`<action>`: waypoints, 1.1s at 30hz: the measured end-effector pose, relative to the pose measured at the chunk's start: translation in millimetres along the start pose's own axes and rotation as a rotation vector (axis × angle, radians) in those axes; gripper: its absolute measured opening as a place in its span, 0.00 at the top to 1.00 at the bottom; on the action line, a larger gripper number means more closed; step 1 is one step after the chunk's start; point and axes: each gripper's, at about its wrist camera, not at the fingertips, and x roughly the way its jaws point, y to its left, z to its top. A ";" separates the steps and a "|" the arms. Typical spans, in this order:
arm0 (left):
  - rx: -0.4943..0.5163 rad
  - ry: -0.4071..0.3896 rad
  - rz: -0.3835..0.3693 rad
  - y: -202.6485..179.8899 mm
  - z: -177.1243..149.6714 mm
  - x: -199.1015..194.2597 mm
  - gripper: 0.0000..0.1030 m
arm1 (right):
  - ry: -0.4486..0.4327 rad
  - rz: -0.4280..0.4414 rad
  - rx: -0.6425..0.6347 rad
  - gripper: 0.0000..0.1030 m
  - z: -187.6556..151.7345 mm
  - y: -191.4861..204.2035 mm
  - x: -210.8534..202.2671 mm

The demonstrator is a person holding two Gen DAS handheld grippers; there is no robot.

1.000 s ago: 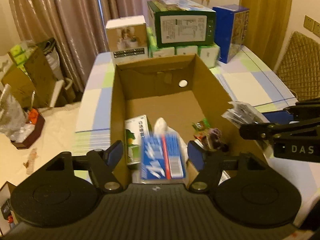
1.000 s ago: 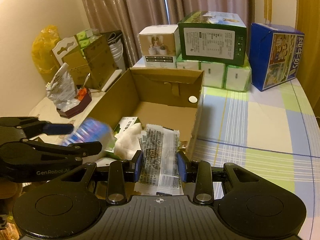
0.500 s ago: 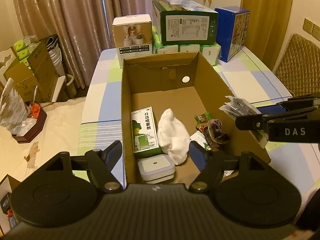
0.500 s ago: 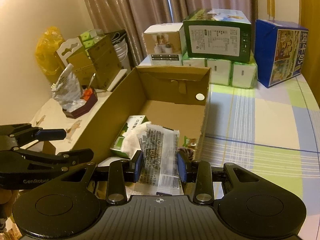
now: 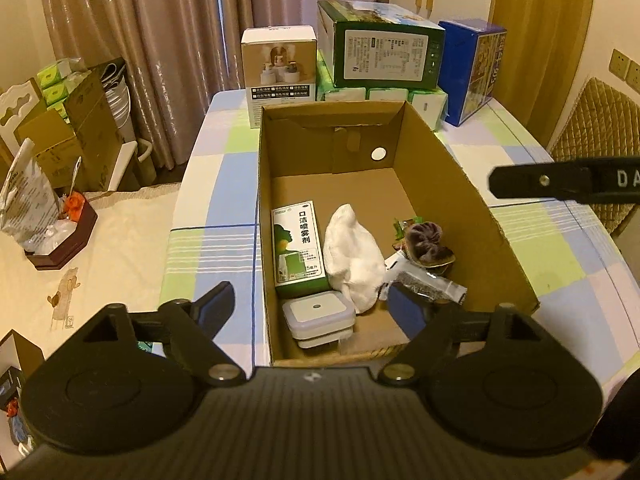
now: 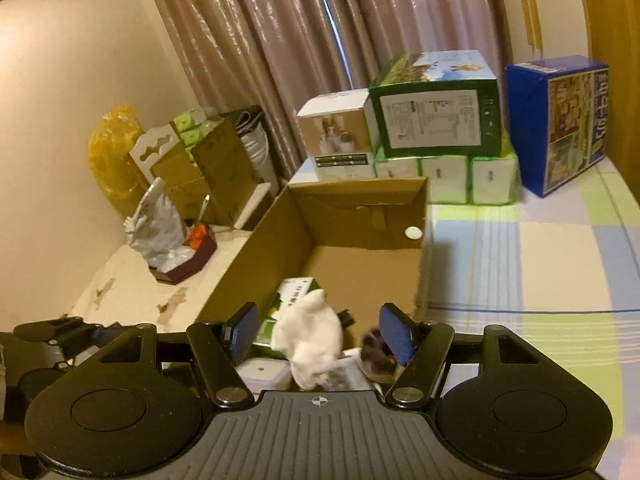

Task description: Organize objects

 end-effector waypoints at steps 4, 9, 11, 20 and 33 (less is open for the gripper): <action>-0.022 -0.021 -0.002 -0.3 -4.7 -9.5 0.08 | 0.015 -0.039 -0.009 0.33 -12.0 -1.3 -12.9; -0.002 -0.033 0.003 -8.5 -10.8 -24.6 0.01 | 0.041 -0.076 -0.044 0.21 -30.3 4.2 -30.2; 0.003 -0.046 0.007 -13.1 -14.2 -32.8 0.01 | 0.048 -0.094 -0.067 0.13 -37.3 8.6 -37.6; -0.005 -0.076 -0.002 -32.1 -32.2 -66.7 0.01 | 0.077 -0.118 -0.065 0.02 -66.6 17.1 -71.3; -0.118 -0.052 -0.019 -47.4 -64.8 -105.3 0.01 | 0.115 -0.190 -0.051 0.02 -101.6 10.6 -107.7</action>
